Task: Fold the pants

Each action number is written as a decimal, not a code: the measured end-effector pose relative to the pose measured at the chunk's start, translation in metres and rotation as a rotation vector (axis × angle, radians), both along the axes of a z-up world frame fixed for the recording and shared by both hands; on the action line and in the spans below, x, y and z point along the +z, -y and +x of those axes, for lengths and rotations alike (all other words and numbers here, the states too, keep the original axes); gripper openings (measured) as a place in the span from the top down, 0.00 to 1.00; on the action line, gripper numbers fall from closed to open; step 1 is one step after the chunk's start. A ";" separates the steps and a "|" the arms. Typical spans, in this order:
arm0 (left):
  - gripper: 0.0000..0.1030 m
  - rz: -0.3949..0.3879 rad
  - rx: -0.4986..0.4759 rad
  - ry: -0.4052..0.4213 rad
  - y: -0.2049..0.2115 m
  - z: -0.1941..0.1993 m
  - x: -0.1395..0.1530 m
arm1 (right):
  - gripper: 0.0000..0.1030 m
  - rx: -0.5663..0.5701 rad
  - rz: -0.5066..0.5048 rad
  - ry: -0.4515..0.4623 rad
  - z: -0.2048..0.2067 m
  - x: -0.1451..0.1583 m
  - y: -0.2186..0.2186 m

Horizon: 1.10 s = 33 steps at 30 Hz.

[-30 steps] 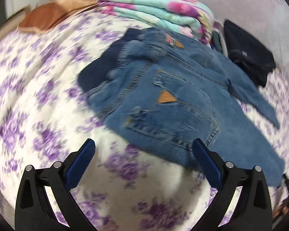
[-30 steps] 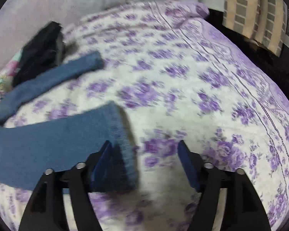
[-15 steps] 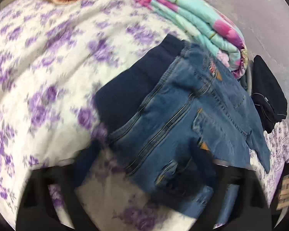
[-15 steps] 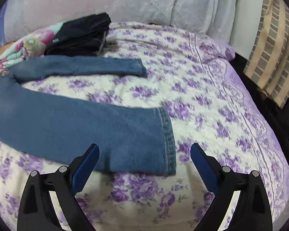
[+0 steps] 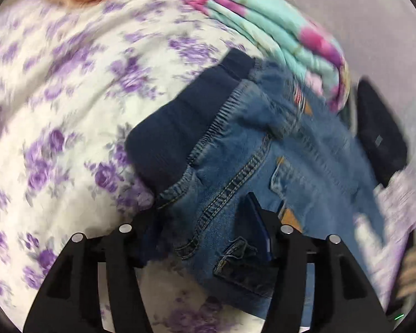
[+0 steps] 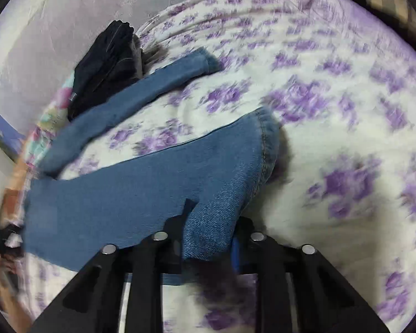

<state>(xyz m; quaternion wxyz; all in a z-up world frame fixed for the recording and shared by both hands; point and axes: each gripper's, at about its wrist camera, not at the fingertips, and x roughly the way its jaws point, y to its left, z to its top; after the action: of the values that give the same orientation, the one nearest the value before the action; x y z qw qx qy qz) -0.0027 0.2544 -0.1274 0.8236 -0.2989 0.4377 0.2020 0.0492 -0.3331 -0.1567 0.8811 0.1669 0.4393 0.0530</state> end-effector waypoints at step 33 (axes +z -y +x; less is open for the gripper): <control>0.08 0.380 -0.119 0.172 0.079 0.032 0.078 | 0.21 -0.037 -0.199 0.109 0.152 0.061 0.027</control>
<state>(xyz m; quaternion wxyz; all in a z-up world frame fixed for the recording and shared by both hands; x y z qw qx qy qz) 0.0291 0.1753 -0.0497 0.9099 -0.1278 0.3369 0.2056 0.2015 -0.3598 -0.0954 0.9167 0.0835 0.3908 0.0016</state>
